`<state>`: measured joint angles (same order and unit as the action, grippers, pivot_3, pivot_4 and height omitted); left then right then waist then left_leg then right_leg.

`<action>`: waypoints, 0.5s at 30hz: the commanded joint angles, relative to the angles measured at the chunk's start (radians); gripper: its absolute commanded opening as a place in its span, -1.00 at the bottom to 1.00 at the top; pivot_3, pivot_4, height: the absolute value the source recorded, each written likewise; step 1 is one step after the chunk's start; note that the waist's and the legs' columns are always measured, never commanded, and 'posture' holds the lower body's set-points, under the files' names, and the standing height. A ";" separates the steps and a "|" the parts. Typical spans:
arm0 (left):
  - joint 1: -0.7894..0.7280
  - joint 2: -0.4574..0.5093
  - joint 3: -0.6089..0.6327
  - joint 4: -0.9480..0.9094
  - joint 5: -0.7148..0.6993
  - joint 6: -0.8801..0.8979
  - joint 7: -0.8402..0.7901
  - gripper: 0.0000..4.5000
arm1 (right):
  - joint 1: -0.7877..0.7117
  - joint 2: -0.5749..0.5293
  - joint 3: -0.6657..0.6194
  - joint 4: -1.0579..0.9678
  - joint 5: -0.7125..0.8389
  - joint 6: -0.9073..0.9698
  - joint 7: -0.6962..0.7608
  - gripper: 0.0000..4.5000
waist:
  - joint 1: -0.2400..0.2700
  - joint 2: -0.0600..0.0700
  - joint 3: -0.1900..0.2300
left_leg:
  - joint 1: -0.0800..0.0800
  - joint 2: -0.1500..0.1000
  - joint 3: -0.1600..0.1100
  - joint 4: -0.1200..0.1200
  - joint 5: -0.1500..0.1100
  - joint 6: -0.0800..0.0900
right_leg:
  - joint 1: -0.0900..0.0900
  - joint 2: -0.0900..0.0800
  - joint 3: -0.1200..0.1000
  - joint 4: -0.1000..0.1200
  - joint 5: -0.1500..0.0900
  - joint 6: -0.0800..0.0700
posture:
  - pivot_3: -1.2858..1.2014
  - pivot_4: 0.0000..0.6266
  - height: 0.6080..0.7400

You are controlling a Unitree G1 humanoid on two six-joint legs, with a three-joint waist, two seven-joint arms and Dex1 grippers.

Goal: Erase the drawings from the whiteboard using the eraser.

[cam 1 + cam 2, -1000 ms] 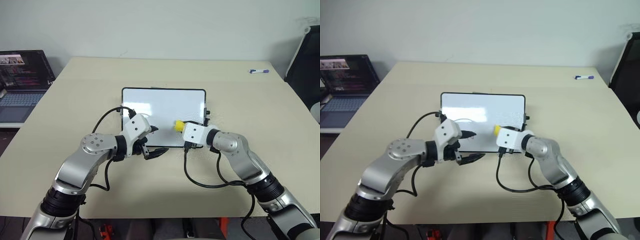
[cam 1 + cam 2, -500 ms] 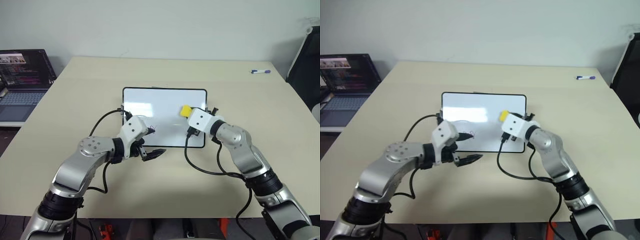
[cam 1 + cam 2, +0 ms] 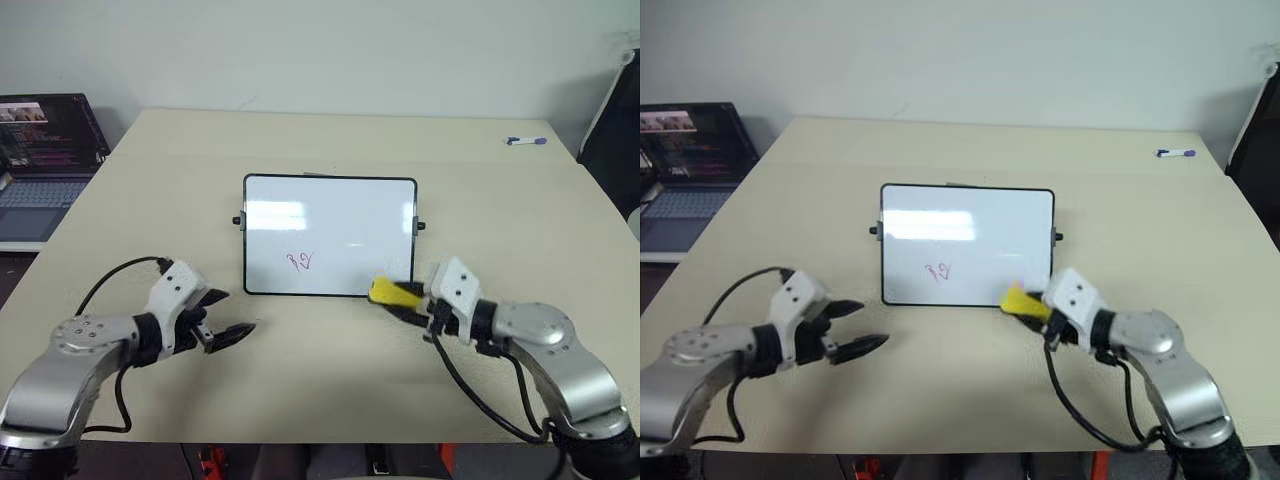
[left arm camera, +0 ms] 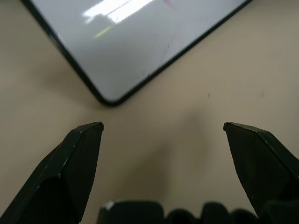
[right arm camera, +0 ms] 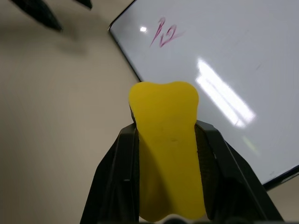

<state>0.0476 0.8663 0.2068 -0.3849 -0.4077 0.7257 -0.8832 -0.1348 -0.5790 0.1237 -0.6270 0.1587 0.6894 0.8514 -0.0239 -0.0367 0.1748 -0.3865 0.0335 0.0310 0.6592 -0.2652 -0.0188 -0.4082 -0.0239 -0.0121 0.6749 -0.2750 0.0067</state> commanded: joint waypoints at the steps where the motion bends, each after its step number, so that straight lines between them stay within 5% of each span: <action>1: 0.019 0.010 0.026 -0.022 0.003 -0.033 0.005 1.00 | -0.021 -0.038 0.033 -0.012 -0.006 -0.056 0.008 -0.45 | 0.001 0.000 0.000 | 0.000 0.000 0.000 0.000 0.000 0.000 | 0.000 0.000 0.000 0.000 0.000 0.000 | 0.03 -0.52 1.00; 8: 0.016 0.002 0.026 -0.029 -0.009 -0.032 0.020 1.00 | -0.146 0.021 0.132 0.093 -0.085 -0.195 -0.068 -0.45 | -0.003 -0.001 0.001 | 0.000 0.001 0.001 0.000 0.000 0.000 | 0.000 0.001 0.000 0.000 0.000 0.000 | 0.03 -0.52 1.00; 15: -0.019 -0.006 -0.002 -0.030 -0.022 -0.026 0.030 1.00 | -0.449 0.173 0.349 0.469 -0.388 -0.476 -0.237 -0.45 | -0.005 -0.001 0.001 | -0.001 0.000 0.001 0.000 0.000 0.000 | -0.002 0.001 0.001 0.001 0.000 -0.002 | 0.03 -0.52 1.00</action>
<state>0.0383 0.8559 0.2010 -0.3922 -0.4253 0.7093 -0.8560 -0.5603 -0.4110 0.4565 -0.1907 -0.1788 0.2784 0.6441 -0.0289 -0.0379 0.1759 -0.3873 0.0335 0.0319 0.6592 -0.2651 -0.0189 -0.4102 -0.0229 -0.0116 0.6765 -0.2726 0.0015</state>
